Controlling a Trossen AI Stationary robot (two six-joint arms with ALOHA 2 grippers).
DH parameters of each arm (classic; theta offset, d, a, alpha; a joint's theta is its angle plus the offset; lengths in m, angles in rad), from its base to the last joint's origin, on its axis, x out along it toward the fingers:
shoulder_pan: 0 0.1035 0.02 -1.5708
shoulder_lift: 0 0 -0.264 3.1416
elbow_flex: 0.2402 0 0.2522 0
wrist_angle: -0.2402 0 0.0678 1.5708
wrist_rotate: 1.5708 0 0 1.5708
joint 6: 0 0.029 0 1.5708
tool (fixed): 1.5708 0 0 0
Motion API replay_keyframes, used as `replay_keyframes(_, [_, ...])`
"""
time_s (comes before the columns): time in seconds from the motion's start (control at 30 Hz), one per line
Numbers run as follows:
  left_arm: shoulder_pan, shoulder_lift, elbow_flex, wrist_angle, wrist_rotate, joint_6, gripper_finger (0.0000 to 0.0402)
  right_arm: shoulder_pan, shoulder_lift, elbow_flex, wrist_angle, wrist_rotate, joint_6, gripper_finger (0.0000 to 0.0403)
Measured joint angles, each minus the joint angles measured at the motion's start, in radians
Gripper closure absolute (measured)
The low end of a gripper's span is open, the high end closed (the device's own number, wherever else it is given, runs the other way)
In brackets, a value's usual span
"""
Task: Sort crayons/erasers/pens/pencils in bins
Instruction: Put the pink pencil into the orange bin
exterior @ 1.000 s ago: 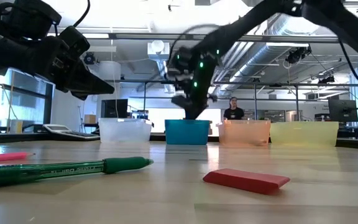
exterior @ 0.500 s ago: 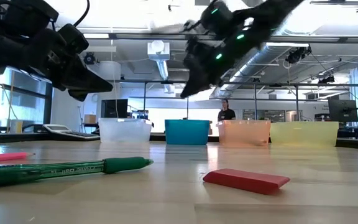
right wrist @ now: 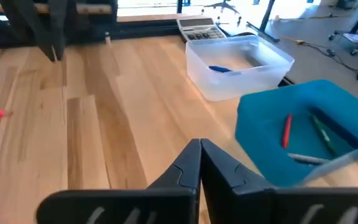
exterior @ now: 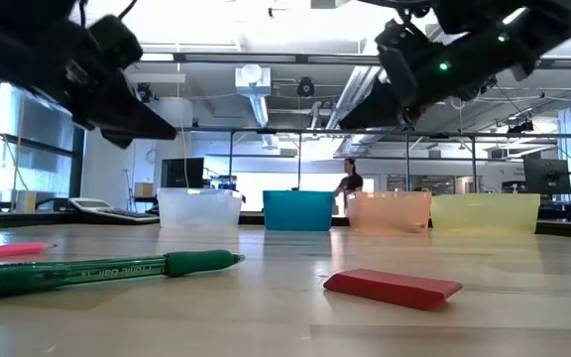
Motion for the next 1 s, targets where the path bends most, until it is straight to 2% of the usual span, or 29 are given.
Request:
replay_keyframes(0.17, [-0.131,0.000,0.127,-0.253,-0.093,-0.102,0.0394,0.051,0.002,-0.040,0.017,0.027,0.008,0.0403])
replay_keyframes(0.43, [-0.351,0.068,0.368,-0.728,-0.208,-0.396,0.0394,0.161,0.002,-0.043,0.022,0.114,-0.017,0.0403])
replay_keyframes(0.6, [-0.451,0.177,0.519,-1.009,-0.182,-0.627,0.0393,0.197,0.002,-0.043,0.025,0.134,-0.013,0.0403])
replay_keyframes(0.7, [-0.495,0.258,0.602,-1.146,-0.127,-0.778,0.0384,0.210,0.002,-0.044,0.035,0.140,-0.010,0.0403])
replay_keyframes(0.83, [-0.536,0.353,0.668,-1.191,-0.021,-0.919,0.0356,0.218,0.002,-0.043,0.042,0.162,-0.023,0.0403])
replay_keyframes(1.0, [-0.569,0.450,0.704,-1.174,0.011,-1.081,0.0308,0.218,0.002,-0.043,0.041,0.166,-0.026,0.0403])
